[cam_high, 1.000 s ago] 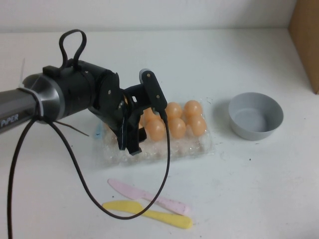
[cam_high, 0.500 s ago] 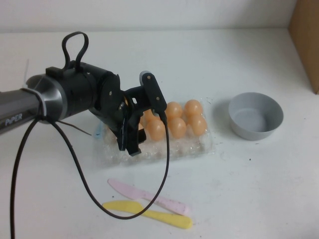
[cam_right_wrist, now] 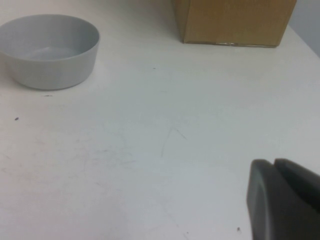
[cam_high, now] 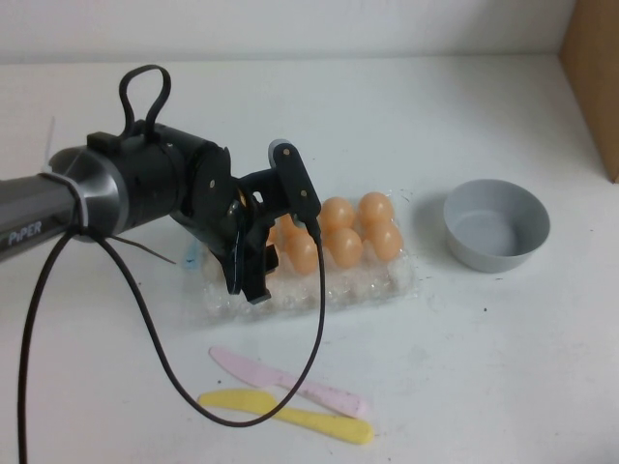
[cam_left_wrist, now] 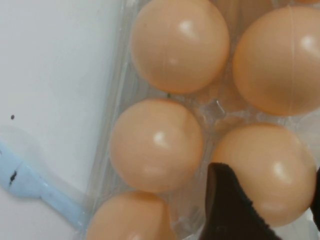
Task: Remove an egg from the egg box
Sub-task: Pick up the egg from the plastic box
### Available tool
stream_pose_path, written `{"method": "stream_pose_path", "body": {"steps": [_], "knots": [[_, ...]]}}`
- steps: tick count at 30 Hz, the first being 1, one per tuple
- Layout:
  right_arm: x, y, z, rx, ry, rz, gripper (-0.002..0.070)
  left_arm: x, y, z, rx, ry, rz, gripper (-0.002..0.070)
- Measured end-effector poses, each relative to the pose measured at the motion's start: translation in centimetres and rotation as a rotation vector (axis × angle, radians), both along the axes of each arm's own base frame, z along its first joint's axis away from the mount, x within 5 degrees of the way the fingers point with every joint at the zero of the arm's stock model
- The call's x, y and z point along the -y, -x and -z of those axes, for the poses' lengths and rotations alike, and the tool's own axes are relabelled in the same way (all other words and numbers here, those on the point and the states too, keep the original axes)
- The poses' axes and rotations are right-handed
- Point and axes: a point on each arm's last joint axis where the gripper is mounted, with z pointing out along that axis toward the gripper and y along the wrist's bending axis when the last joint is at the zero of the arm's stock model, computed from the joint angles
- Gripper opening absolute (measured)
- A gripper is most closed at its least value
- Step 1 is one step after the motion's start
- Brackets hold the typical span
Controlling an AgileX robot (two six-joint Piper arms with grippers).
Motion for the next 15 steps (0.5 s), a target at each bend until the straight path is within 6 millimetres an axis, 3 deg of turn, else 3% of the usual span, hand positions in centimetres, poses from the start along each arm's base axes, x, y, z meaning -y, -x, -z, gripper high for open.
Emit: {"method": "stream_pose_path", "body": {"steps": [8, 15], "knots": [[0.0, 0.0, 0.0, 0.000, 0.000, 0.000, -0.0017, 0.0, 0.0, 0.0, 0.002, -0.003, 0.002, 0.0291], [0.0, 0.0, 0.0, 0.000, 0.000, 0.000, -0.0017, -0.5, 0.5, -2.2, 0.059, 0.003, 0.013, 0.0288]]}}
